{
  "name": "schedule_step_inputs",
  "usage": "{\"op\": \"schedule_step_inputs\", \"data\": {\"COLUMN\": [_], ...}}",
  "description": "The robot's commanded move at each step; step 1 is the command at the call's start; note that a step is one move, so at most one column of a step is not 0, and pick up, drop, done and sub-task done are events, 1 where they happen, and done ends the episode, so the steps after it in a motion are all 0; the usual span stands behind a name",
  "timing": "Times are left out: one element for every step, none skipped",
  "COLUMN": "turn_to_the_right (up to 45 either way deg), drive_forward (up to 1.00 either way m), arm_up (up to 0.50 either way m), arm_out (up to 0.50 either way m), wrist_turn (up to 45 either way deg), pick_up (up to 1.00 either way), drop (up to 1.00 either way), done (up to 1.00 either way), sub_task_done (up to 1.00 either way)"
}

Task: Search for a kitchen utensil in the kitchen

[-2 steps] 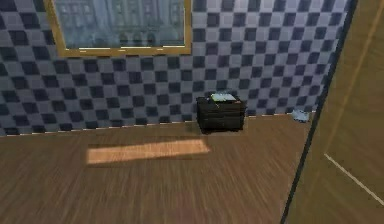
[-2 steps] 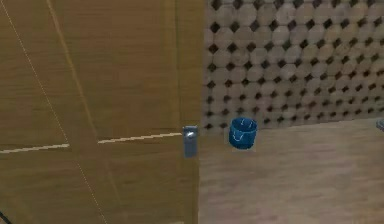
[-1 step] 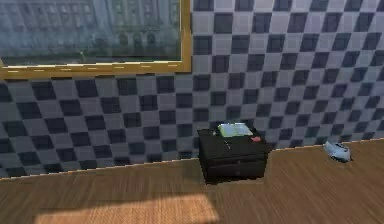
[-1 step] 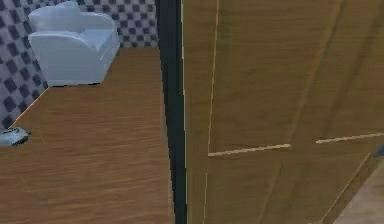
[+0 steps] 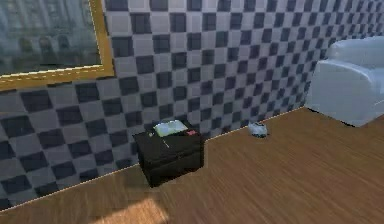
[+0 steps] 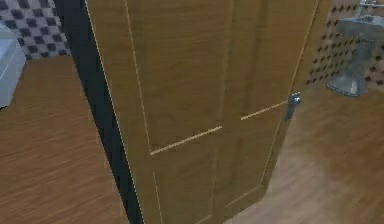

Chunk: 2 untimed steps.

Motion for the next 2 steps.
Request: {"op": "schedule_step_inputs", "data": {"turn_to_the_right": [0.0,45.0], "drive_forward": [0.65,0.0], "arm_up": [0.0,0.0], "arm_out": [0.0,0.0], "wrist_turn": [0.0,0.0], "pick_up": [0.0,0.0], "drop": [0.0,0.0], "done": [0.0,0.0], "sub_task_done": [0.0,0.0]}}
